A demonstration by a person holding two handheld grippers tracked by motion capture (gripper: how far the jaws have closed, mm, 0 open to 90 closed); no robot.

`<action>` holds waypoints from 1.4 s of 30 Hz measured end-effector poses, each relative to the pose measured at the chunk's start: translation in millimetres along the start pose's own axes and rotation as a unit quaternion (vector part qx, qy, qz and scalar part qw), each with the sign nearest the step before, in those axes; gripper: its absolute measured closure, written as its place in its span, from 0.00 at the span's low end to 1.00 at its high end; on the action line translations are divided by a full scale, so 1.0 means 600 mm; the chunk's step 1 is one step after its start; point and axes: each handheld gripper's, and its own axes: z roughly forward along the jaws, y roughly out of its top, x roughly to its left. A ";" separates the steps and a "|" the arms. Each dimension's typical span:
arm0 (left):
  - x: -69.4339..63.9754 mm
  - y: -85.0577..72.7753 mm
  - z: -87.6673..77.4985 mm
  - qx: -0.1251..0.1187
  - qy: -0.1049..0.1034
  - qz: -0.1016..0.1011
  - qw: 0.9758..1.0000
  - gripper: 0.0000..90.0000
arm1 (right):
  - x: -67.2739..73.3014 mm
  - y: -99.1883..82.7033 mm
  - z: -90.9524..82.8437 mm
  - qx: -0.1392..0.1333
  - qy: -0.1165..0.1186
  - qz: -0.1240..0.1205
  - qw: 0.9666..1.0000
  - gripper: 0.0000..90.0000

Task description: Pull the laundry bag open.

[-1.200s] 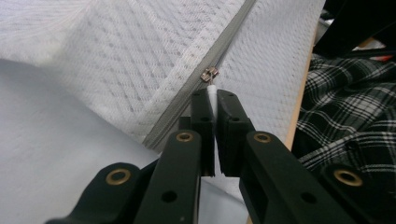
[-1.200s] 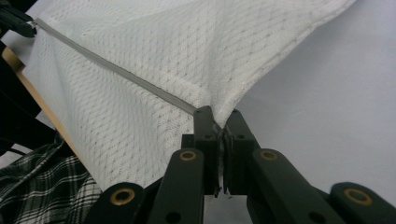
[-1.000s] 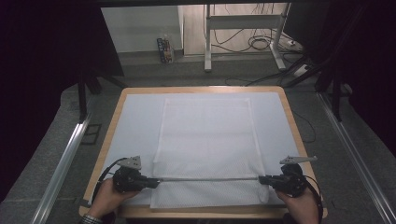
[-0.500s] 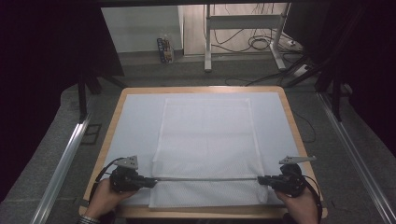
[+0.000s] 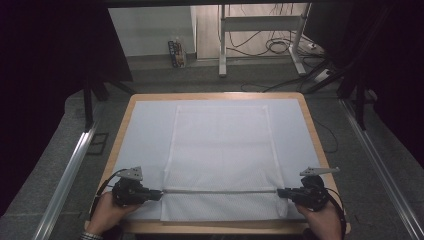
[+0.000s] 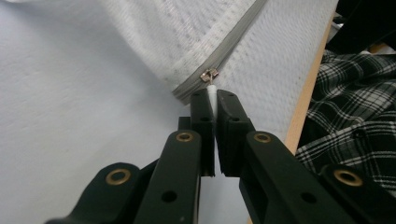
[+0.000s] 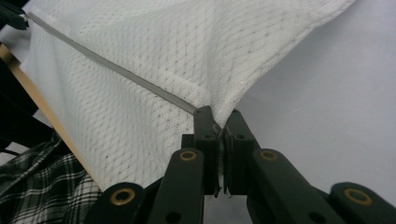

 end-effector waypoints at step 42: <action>-0.001 -0.016 -0.013 -0.010 0.057 -0.030 0.998 0.55 | -0.006 -0.017 -0.007 0.022 -0.010 0.001 1.000 0.61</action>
